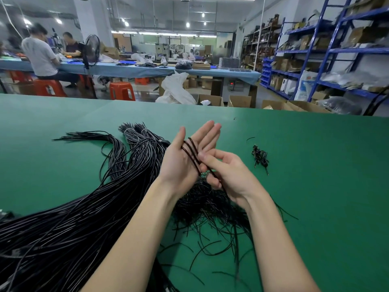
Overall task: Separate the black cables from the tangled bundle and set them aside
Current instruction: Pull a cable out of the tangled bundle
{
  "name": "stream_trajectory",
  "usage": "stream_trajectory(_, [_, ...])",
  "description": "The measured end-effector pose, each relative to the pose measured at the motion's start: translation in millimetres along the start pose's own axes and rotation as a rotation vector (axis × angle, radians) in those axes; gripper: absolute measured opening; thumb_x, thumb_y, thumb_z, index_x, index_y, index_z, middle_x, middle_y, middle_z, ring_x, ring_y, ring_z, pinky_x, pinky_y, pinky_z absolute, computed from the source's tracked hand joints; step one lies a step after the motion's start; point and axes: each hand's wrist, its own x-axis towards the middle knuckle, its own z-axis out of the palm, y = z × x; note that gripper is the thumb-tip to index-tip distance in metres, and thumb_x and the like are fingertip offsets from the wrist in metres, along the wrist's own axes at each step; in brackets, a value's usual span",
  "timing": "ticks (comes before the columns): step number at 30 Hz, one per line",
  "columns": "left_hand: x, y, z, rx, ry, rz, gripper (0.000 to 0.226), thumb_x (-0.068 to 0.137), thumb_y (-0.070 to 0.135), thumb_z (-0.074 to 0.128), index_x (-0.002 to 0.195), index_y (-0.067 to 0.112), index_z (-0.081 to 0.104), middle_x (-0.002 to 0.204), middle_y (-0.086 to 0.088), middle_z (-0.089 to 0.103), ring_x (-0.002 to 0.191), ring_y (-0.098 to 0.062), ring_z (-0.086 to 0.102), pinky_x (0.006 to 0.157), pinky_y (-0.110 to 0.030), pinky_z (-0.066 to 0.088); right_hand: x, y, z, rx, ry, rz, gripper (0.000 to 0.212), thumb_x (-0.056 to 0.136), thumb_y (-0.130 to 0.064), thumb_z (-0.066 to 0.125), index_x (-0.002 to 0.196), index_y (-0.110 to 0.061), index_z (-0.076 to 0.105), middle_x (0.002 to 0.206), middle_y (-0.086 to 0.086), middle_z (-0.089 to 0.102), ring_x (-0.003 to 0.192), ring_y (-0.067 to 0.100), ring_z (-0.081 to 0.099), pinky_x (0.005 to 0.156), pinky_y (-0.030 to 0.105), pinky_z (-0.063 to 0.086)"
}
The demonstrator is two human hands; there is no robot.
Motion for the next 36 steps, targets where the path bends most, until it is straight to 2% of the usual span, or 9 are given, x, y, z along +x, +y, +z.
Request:
stream_trajectory(8, [-9,5,1,-0.094,-0.155,-0.054,0.071,0.108,0.048,0.01,0.152,-0.004,0.032,0.157,-0.023,0.037,0.147,-0.031,0.035,0.124,-0.04,0.02,-6,6,-16,0.073,-0.032,0.093,0.022,0.058,-0.032,0.083,0.072,-0.014,0.079,0.064,0.001,0.067,0.04,0.002,0.046,0.037,0.01,0.032])
stream_trajectory(11, [-11,8,0,-0.135,-0.252,-0.072,0.073,0.108,0.048,0.009,0.152,-0.007,0.03,0.158,-0.026,0.032,0.149,-0.034,0.03,0.125,-0.043,0.017,-8,8,-27,0.091,-0.056,0.163,0.008,0.064,-0.023,0.082,0.063,-0.016,0.078,0.063,-0.001,0.065,0.04,0.0,0.047,0.037,0.008,0.033])
stream_trajectory(17, [-17,17,2,-0.049,-0.501,-0.175,0.075,0.106,0.047,0.011,0.151,-0.009,0.028,0.158,-0.027,0.03,0.148,-0.037,0.03,0.125,-0.046,0.017,-17,13,-34,-0.028,-0.232,0.287,0.018,0.068,-0.033,0.082,0.074,-0.016,0.081,0.065,-0.001,0.066,0.051,0.005,0.053,0.048,0.012,0.041])
stream_trajectory(21, [-23,20,-6,0.239,-0.624,-0.396,0.073,0.102,0.051,0.032,0.143,-0.007,0.046,0.141,-0.025,0.054,0.133,-0.034,0.052,0.12,-0.045,0.027,-21,3,-34,-0.441,-0.164,0.145,0.016,0.081,-0.038,0.084,0.079,-0.023,0.08,0.081,0.007,0.077,0.071,0.028,0.068,0.07,0.037,0.058])
stream_trajectory(23, [-23,23,-6,0.432,-0.665,-0.553,0.073,0.103,0.048,0.027,0.142,-0.011,0.045,0.14,-0.03,0.052,0.132,-0.037,0.053,0.118,-0.043,0.032,-19,-6,-37,-0.58,-0.083,0.12,0.027,0.089,-0.036,0.078,0.065,-0.025,0.077,0.065,-0.007,0.07,0.057,0.007,0.06,0.066,0.027,0.047])
stream_trajectory(27, [-16,15,0,0.722,-0.425,-0.719,0.076,0.1,0.051,0.03,0.141,-0.011,0.045,0.145,-0.026,0.05,0.137,-0.029,0.05,0.118,-0.033,0.035,-15,-27,-34,-0.796,0.045,0.145,0.023,0.09,-0.033,0.068,0.073,-0.023,0.08,0.055,-0.009,0.055,0.046,0.005,0.039,0.057,0.024,0.034])
stream_trajectory(31, [-8,4,-7,0.761,-0.123,-0.481,0.058,0.105,0.049,0.03,0.138,0.008,0.054,0.144,-0.004,0.054,0.139,-0.015,0.047,0.123,-0.032,0.024,-11,-37,-19,-0.87,0.244,-0.012,0.023,0.088,-0.026,0.067,0.066,-0.027,0.077,0.047,-0.015,0.059,0.039,-0.004,0.047,0.049,0.018,0.036])
stream_trajectory(33, [-6,5,-10,0.829,-0.038,-0.325,0.06,0.107,0.049,0.023,0.145,0.01,0.051,0.146,-0.005,0.055,0.137,-0.012,0.049,0.122,-0.029,0.022,-9,-36,-9,-0.732,0.318,-0.087,0.018,0.09,-0.021,0.069,0.075,-0.024,0.078,0.053,-0.014,0.065,0.046,-0.006,0.057,0.055,0.016,0.047])
stream_trajectory(36, [-2,7,-5,0.558,-0.055,-0.229,0.064,0.109,0.044,0.016,0.141,0.002,0.051,0.117,0.0,0.071,0.11,-0.007,0.064,0.111,-0.026,0.039,-7,-32,1,-0.307,0.29,-0.048,0.008,0.095,-0.008,0.069,0.091,-0.01,0.076,0.069,0.002,0.075,0.058,0.009,0.069,0.06,0.022,0.059])
